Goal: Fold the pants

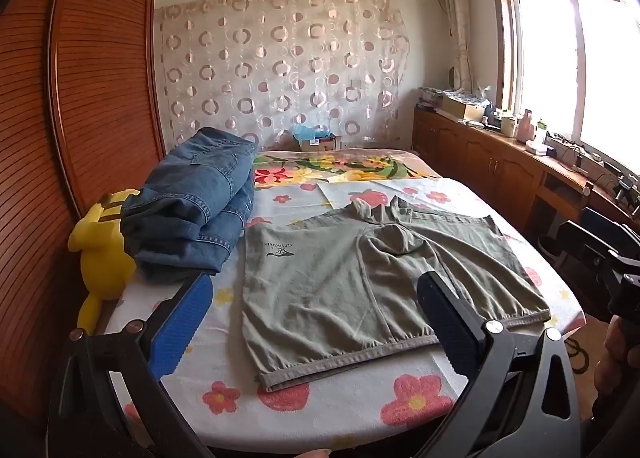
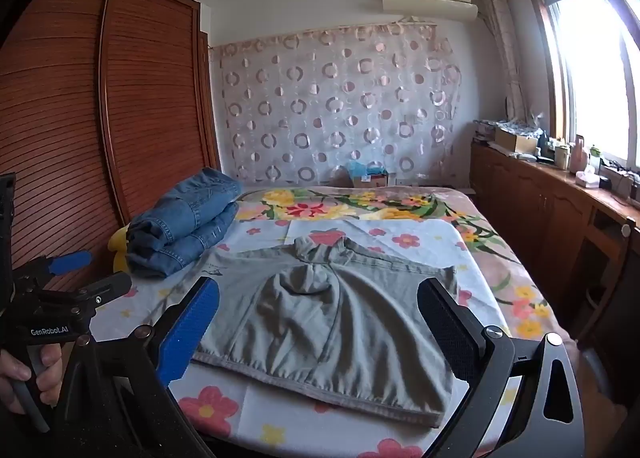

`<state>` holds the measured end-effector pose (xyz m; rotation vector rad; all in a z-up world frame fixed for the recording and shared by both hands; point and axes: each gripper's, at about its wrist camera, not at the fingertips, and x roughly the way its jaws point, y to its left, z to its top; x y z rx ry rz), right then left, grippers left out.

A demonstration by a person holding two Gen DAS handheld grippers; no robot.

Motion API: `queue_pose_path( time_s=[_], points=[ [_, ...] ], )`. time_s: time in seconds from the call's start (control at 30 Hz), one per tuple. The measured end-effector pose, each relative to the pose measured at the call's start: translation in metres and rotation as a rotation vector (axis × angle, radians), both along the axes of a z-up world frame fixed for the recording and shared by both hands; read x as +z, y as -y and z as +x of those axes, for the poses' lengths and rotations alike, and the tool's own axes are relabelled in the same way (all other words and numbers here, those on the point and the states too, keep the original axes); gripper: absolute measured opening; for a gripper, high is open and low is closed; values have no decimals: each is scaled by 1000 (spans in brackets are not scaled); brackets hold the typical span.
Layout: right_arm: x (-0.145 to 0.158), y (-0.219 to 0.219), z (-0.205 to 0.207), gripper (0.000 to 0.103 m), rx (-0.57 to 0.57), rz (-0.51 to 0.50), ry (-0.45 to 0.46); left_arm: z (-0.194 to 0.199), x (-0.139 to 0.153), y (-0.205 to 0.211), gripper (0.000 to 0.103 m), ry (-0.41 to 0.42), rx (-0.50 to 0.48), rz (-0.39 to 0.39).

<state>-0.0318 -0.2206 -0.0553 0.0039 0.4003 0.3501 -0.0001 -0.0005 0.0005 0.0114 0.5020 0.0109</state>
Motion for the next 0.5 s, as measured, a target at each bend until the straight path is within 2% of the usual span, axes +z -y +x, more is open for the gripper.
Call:
queue_pose_path(
  time_s=[0.23, 0.27, 0.5],
  points=[
    [3, 0, -5, 100, -4, 14, 24, 4, 0, 5, 102, -15, -9, 2],
    [-1, 2, -2, 100, -4, 17, 2, 4, -1, 6, 102, -16, -8, 1],
    [-1, 0, -3, 100, -4, 16, 1, 0, -3, -1, 102, -14, -9, -15]
  ],
)
